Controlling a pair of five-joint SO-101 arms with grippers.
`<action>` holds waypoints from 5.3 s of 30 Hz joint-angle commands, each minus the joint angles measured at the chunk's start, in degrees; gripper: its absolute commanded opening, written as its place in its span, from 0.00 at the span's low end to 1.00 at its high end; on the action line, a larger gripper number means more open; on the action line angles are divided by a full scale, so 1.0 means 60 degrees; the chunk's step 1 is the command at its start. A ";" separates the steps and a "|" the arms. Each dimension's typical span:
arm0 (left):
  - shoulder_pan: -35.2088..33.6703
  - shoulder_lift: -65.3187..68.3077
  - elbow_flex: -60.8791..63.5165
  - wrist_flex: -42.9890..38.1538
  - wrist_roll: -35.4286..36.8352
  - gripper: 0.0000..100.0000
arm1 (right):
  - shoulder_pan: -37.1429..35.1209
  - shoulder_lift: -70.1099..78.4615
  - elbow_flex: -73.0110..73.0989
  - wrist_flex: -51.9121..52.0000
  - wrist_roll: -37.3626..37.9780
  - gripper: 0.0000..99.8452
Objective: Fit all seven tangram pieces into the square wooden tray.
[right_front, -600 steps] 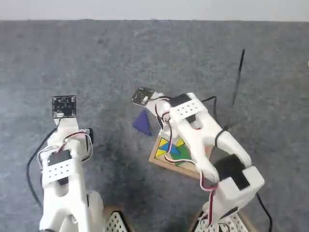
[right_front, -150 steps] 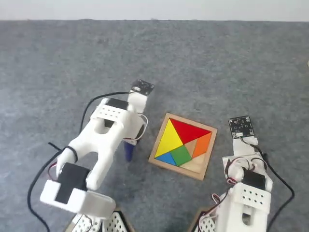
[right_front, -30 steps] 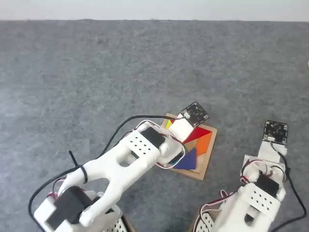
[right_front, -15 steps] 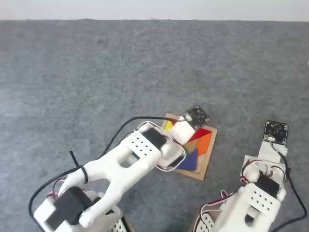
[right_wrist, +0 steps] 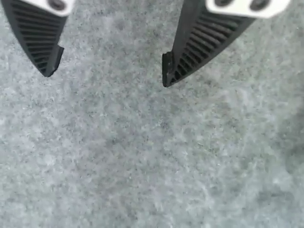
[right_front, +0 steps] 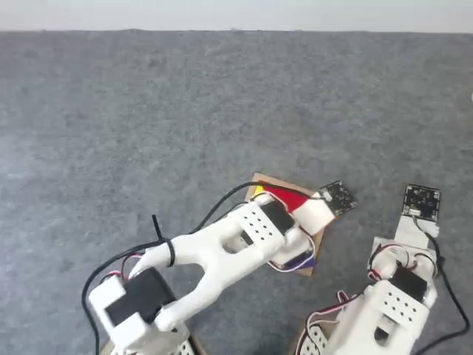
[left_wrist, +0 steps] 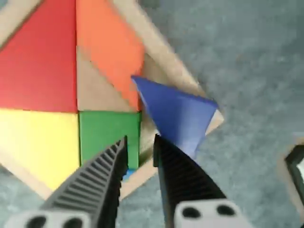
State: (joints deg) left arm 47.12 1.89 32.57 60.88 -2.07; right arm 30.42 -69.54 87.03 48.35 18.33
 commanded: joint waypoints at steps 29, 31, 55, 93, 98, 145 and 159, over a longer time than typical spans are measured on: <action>0.0952 -0.2198 0.1077 -0.0527 -0.0630 0.08 | -0.0095 -0.0183 -0.0484 -0.0212 -0.0088 0.34; 0.0879 -0.2198 0.1121 -0.0718 -0.0615 0.08 | -0.0110 -0.0183 -0.0484 -0.0212 -0.0088 0.34; 0.0425 -0.0044 -0.0066 -0.0513 -0.0894 0.08 | -0.0125 -0.0183 -0.0469 -0.0198 -0.0044 0.34; 0.0484 -0.0938 0.0593 -0.0791 -0.0923 0.08 | -0.0110 -0.0183 -0.0469 -0.0183 -0.0029 0.34; 0.0454 0.0176 -0.0183 -0.0454 -0.0923 0.08 | -0.0110 -0.0183 -0.0469 -0.0168 -0.0044 0.34; 0.0469 0.0264 -0.0579 0.0088 -0.1260 0.08 | -0.0125 -0.0183 -0.0469 -0.0198 -0.0029 0.34; -0.1861 -0.5333 0.1092 0.0645 -0.0908 0.08 | -0.0168 -0.0183 -0.0425 -0.0198 -0.0029 0.34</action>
State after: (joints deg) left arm 43.60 -17.19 36.35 65.63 -8.13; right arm 30.24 -69.54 87.03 48.35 18.33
